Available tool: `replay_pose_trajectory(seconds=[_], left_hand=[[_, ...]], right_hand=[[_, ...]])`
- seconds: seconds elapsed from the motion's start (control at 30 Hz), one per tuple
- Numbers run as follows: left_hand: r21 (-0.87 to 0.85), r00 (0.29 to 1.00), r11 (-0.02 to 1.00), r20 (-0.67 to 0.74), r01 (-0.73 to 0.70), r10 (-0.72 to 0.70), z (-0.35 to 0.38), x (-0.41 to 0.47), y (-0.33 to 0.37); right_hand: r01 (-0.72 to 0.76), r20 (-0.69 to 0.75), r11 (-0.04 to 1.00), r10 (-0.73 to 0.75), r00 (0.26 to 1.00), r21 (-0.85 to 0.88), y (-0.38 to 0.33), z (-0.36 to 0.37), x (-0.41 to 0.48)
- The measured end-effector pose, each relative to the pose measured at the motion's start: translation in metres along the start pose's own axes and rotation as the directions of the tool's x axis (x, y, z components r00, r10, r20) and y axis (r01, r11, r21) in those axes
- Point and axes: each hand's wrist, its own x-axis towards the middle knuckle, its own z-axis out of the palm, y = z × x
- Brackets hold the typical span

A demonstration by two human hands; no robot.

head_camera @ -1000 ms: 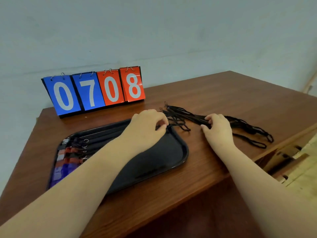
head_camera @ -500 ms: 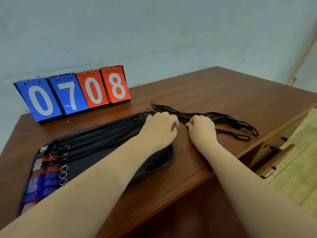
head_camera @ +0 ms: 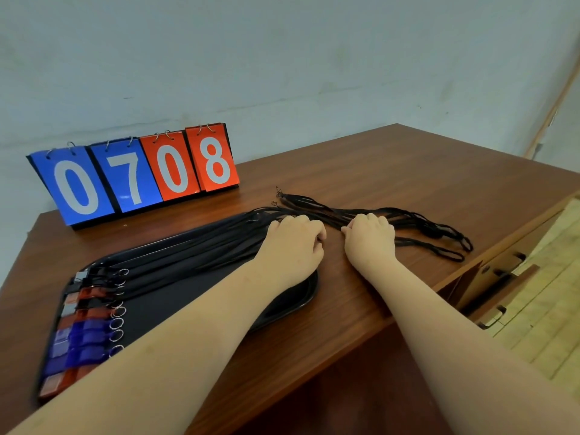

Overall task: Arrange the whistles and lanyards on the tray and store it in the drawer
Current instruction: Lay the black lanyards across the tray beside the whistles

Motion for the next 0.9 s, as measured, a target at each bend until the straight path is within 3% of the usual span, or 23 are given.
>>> replay_pose_trajectory(seconds=[0.27, 0.37, 0.43, 0.53, 0.6, 0.67, 0.8, 0.9], left_hand=[[-0.032, 1.000, 0.999, -0.003, -0.001, 0.001, 0.004, 0.002, 0.004], [-0.254, 0.999, 0.966, 0.017, 0.045, -0.042, 0.006, 0.002, 0.011], [-0.489, 0.993, 0.865, 0.060, 0.116, -0.099, 0.004, 0.003, 0.018], [-0.800, 0.966, 0.542, 0.185, 0.256, -0.182, -0.001, 0.007, 0.031], [-0.895, 0.954, 0.342, 0.232, 0.286, -0.189, -0.004, 0.010, 0.037], [-0.941, 0.957, 0.224, 0.209, 0.252, -0.199, -0.008, 0.014, 0.039], [-0.986, 0.958, 0.121, 0.080, 0.117, -0.277, -0.026, 0.019, 0.035], [-0.987, 0.938, 0.156, -0.016, 0.041, -0.347, -0.038, 0.018, 0.030]], right_hand=[[-0.049, -0.167, 0.997, 0.058, 0.984, 0.056, 0.001, 0.003, -0.005], [0.040, -0.289, 0.987, 0.007, 0.957, 0.156, 0.000, 0.000, -0.010], [0.124, -0.355, 0.972, -0.046, 0.934, 0.201, -0.002, -0.005, -0.015], [0.249, -0.389, 0.920, -0.120, 0.914, 0.301, -0.006, -0.014, -0.024], [0.311, -0.364, 0.868, -0.167, 0.916, 0.386, -0.008, -0.018, -0.029], [0.333, -0.351, 0.849, -0.190, 0.917, 0.409, -0.008, -0.019, -0.031], [0.380, -0.481, 0.857, -0.185, 0.857, 0.347, -0.007, -0.017, -0.034], [0.406, -0.515, 0.849, -0.194, 0.835, 0.338, -0.007, -0.018, -0.035]])
